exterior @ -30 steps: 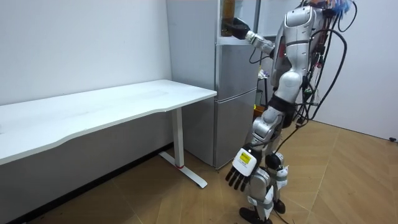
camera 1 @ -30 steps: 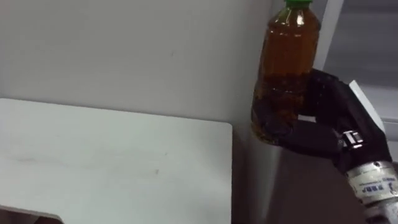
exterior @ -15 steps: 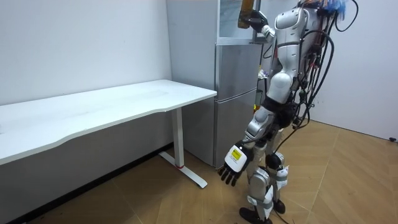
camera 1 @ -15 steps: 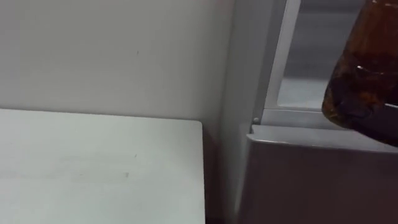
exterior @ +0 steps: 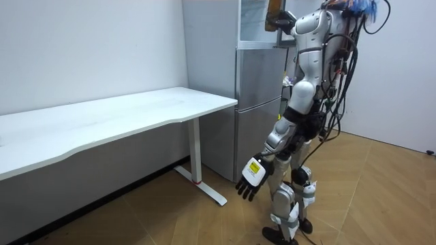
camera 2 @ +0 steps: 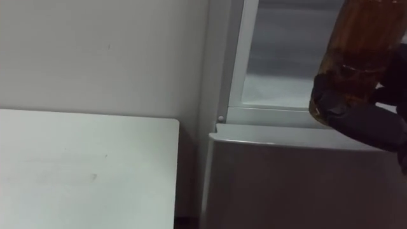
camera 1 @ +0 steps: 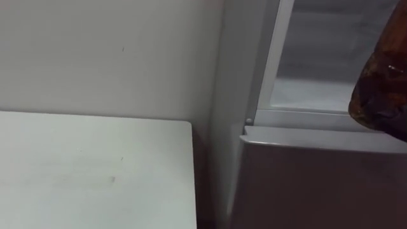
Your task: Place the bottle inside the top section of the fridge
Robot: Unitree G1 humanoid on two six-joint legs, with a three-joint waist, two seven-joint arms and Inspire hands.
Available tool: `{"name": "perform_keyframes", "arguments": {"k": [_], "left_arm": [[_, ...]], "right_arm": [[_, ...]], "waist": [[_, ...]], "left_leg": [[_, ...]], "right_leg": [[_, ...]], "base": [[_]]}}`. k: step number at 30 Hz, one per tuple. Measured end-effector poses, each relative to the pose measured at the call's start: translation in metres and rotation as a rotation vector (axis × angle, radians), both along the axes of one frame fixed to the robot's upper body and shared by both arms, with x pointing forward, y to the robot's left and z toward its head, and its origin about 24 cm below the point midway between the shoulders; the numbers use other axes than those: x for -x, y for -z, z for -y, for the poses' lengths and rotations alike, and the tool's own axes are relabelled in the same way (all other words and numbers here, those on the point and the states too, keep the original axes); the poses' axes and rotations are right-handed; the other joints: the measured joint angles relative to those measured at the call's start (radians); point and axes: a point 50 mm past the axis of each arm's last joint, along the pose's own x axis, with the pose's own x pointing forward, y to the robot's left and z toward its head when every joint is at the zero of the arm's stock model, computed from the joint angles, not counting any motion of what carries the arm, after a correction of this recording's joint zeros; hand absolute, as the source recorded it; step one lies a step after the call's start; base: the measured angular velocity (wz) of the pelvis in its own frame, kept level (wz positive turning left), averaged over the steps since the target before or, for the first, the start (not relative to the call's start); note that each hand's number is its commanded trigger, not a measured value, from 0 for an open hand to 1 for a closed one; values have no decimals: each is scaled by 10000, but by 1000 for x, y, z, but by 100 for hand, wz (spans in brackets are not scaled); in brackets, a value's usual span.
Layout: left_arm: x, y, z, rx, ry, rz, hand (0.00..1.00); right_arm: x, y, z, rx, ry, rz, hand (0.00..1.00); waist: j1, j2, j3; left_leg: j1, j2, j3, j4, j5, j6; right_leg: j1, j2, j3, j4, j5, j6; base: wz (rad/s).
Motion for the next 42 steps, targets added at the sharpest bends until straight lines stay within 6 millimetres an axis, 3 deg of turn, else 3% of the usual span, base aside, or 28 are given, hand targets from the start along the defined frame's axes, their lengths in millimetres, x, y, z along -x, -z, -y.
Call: {"name": "perform_keyframes", "arguments": {"k": [8,11,15,21,24,34,42], "left_arm": [[-9,-3,-2,-81,107,368,0],[-4,-3,-2,-94,41,261,0],[2,-5,-7,-214,-166,219,0],[12,-7,-13,-386,-426,-148,0],[11,-7,-13,-405,-437,-178,0],[11,-8,-19,-188,-679,-433,0],[37,-10,-22,-303,-1113,-1228,0]], "right_arm": [[-5,5,3,-429,-254,-405,100],[-15,8,11,-695,-5,-601,100],[-32,3,29,-270,1250,-933,100],[-48,-3,42,-1254,1944,-875,100],[-52,4,49,-2041,2086,-1102,100],[-70,24,58,-2742,2588,-2506,100],[-72,22,67,-3381,2919,-2730,100]], "waist": [[301,-118,13],[408,-145,3],[442,-179,-9],[527,-235,-41],[654,-301,-87],[840,-290,-87],[1162,-271,-123]], "left_leg": [[-14,-1,-3,1,-18,12],[-26,-3,-2,6,-42,21],[-101,-16,-75,41,-48,33],[-132,-16,-228,36,-43,23],[-176,-16,-293,47,-42,21],[-315,-23,-513,188,-49,10],[-376,-37,-587,217,-53,9]], "right_leg": [[-32,-6,-83,-8,1,1],[-1,-24,-123,0,3,6],[-17,-80,-548,19,3,12],[10,-55,-593,-14,1,14],[14,-69,-844,-24,1,14],[12,-105,-1378,-7,1,14],[16,-116,-1510,-6,1,14]], "base": [[0],[0],[6],[8],[8],[7],[0]]}}
